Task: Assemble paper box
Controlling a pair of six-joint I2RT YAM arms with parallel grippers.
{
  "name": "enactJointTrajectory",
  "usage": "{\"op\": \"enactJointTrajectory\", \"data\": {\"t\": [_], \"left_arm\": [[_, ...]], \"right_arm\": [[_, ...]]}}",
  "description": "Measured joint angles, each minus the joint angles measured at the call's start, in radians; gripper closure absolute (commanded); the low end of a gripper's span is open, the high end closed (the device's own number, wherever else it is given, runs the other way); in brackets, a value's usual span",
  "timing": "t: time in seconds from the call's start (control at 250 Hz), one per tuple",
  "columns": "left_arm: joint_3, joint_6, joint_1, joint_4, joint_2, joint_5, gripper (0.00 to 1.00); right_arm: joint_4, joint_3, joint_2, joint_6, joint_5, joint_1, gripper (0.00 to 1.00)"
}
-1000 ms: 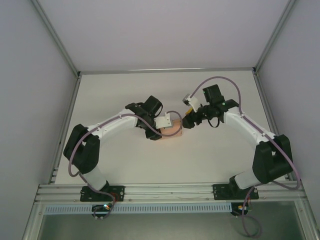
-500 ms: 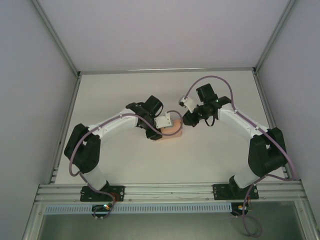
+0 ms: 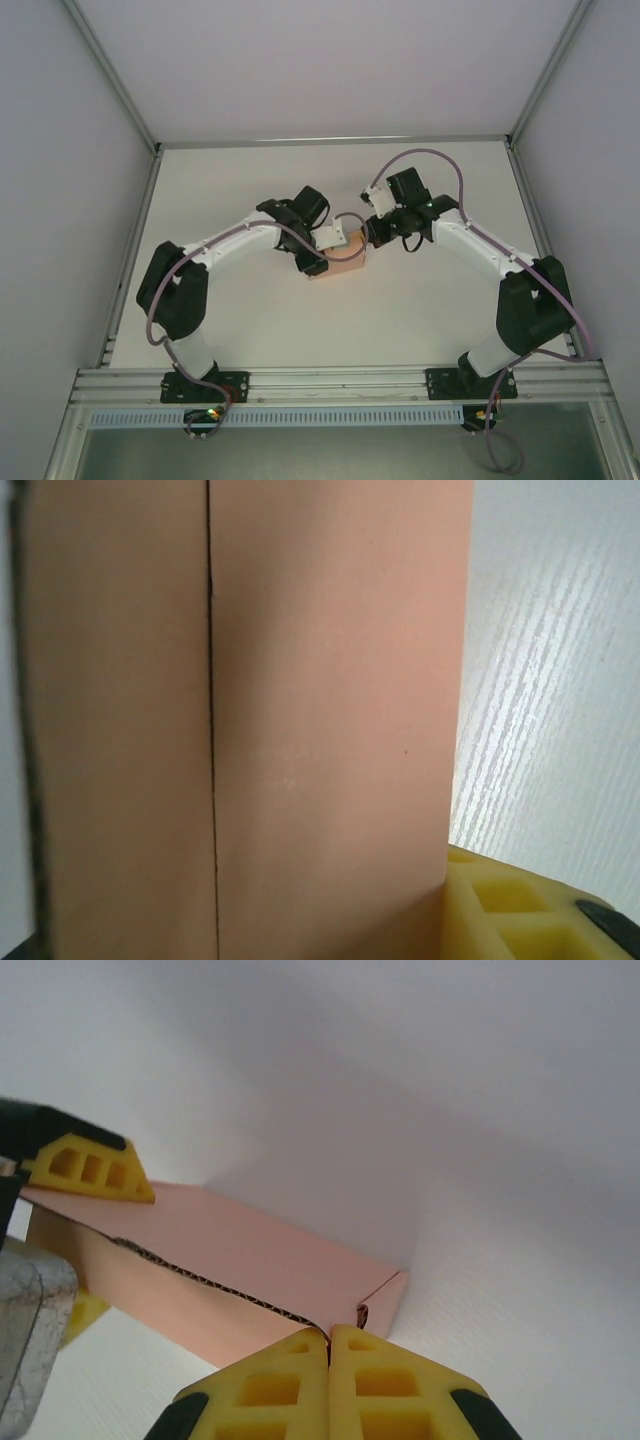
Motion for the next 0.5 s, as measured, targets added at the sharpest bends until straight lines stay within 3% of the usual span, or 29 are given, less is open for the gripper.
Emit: {"op": "enactJointTrajectory", "data": {"t": [0.204,0.499], "left_arm": [[0.024,-0.021,0.005,-0.02,0.016,0.0,0.58],[0.024,-0.024,0.005,-0.017,0.016,-0.003,0.55]], "right_arm": [[0.126,-0.082,-0.045,0.194,0.088,0.042,1.0],[0.332,-0.219,-0.098,0.105,0.153,0.067,1.0]]}}
